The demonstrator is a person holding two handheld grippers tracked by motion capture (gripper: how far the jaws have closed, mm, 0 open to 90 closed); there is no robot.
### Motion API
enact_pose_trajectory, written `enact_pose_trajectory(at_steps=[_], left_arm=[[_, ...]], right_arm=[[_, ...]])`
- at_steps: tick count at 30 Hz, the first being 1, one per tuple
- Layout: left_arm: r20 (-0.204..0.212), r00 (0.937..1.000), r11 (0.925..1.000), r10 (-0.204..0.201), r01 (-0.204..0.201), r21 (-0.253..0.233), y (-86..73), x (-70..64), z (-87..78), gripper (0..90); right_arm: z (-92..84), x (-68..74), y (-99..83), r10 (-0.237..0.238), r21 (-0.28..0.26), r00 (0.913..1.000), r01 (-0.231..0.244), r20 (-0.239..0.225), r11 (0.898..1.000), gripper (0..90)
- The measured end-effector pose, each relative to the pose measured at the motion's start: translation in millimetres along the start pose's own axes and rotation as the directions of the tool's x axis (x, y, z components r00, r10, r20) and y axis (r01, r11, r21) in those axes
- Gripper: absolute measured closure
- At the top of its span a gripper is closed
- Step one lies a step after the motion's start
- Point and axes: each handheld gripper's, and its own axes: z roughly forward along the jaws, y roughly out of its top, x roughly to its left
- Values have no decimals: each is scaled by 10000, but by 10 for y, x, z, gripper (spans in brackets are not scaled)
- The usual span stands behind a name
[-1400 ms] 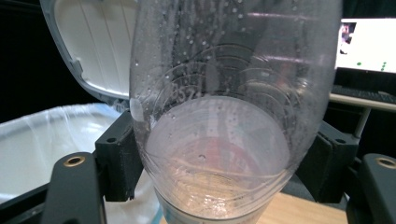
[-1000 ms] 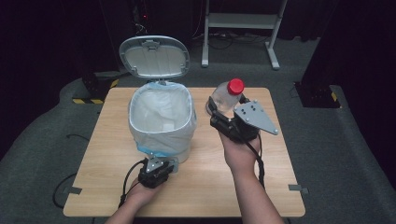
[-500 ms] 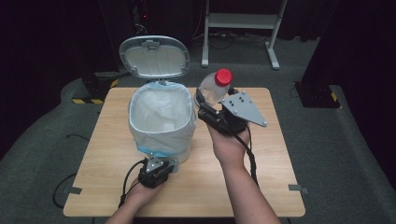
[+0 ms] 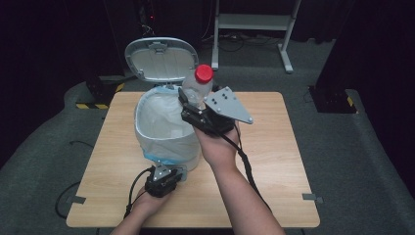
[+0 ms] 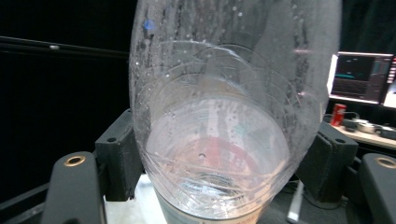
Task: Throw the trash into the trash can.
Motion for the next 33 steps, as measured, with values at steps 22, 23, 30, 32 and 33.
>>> enact_pose_trajectory(at_steps=[22,23,30,32,33], left_arm=[[5,9999,9999,127,-127,73,2,14,-8,696],[10,9999,9999,120,-120,67,2,14,-8,696],[9,9999,9999,119,-119,58,2,15,-7,696],[8,10000,10000,71,-71,33,3,9,-3,696],[8,10000,10000,77,-77,33,3,9,-3,696]], right_arm=[[647,345,-78,211,971,9952,-118,-957,9952,263],[691,339,-68,263,1058,9944,-154,-1024,9943,261],[778,273,59,712,1885,9927,-520,-969,9807,116],[665,265,61,579,1652,9939,-417,-941,9854,136],[590,254,61,583,1509,9938,-435,-950,9876,137]])
